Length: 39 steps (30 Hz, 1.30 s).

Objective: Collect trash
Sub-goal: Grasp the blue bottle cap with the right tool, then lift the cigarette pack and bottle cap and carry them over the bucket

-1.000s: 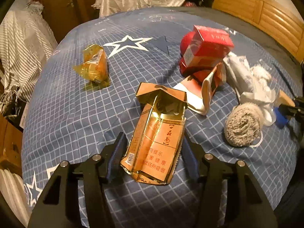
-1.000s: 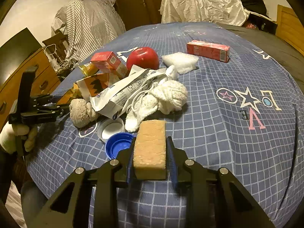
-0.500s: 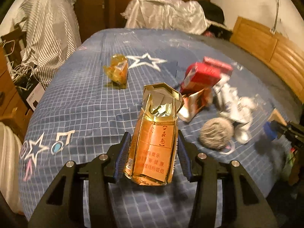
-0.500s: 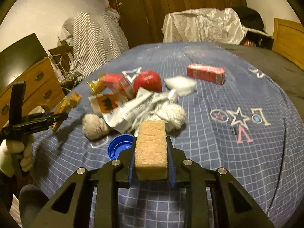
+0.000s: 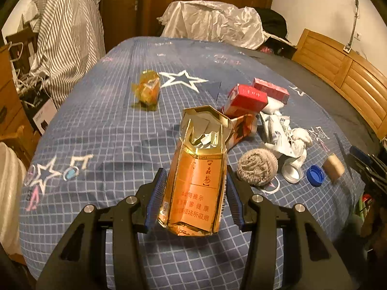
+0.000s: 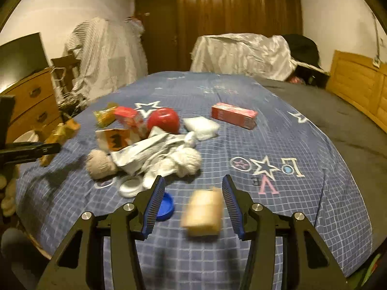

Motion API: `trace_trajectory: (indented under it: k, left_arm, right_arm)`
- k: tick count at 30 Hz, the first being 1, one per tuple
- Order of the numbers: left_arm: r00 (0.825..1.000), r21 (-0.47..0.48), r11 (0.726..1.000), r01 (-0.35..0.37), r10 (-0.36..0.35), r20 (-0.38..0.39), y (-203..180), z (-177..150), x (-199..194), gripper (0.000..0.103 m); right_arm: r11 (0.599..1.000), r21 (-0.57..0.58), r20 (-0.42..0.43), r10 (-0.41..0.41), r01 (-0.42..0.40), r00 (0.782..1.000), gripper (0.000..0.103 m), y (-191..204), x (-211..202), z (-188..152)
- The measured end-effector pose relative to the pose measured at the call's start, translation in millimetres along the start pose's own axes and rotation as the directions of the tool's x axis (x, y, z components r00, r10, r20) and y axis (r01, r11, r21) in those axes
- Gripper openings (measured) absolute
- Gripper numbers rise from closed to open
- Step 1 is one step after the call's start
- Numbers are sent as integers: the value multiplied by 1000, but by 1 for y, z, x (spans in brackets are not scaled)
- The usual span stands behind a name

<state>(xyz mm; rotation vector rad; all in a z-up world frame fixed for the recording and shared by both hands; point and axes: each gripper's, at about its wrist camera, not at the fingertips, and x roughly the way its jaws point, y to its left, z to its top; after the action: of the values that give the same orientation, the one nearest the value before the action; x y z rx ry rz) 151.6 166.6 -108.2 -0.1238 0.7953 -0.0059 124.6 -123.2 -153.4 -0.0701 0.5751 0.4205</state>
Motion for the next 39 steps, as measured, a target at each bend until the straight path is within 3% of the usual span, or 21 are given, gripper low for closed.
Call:
trace_trajectory:
  k: [4, 8, 12, 17, 19, 21, 24, 29, 35, 39]
  left_arm:
    - [1000, -2, 1000, -3, 3, -18, -1, -5, 7, 46]
    - [999, -5, 1000, -3, 3, -35, -1, -9, 13, 47]
    - [998, -14, 1000, -8, 7, -62, -2, -16, 25, 47]
    - [997, 1, 1000, -25, 25, -67, -8, -18, 34, 48]
    - [997, 0, 1000, -30, 30, -64, -9, -17, 35, 48]
    - [998, 2, 999, -36, 36, -60, -9, -17, 35, 48]
    - [998, -1, 999, -46, 46, -51, -10, -20, 33, 47]
    - [998, -30, 997, -67, 67, -3, -12, -21, 17, 46]
    - [990, -28, 998, -60, 63, 126, -41, -13, -31, 46]
    - [970, -13, 998, -68, 69, 235, -69, -6, -65, 46]
  right_arm:
    - [1000, -16, -16, -3, 2, 1000, 51, 4, 8, 1]
    - [992, 24, -102, 127, -125, 987, 51, 10, 28, 1]
    - [995, 3, -183, 95, -96, 979, 52, 18, 58, -15]
    - [997, -47, -181, 46, -56, 982, 52, 28, 71, -18]
    - [998, -60, -177, 25, -36, 984, 43, 30, 73, -19]
    - [998, -52, -172, 27, -36, 985, 41, 30, 74, -21]
    - [998, -42, -151, 30, -37, 988, 41, 26, 71, -19]
    - [999, -33, -42, 31, -33, 999, 41, 29, 38, -4]
    - [999, -42, 111, 30, -26, 993, 41, 41, -8, 29]
    - [999, -43, 197, 19, -11, 980, 41, 47, -42, 44]
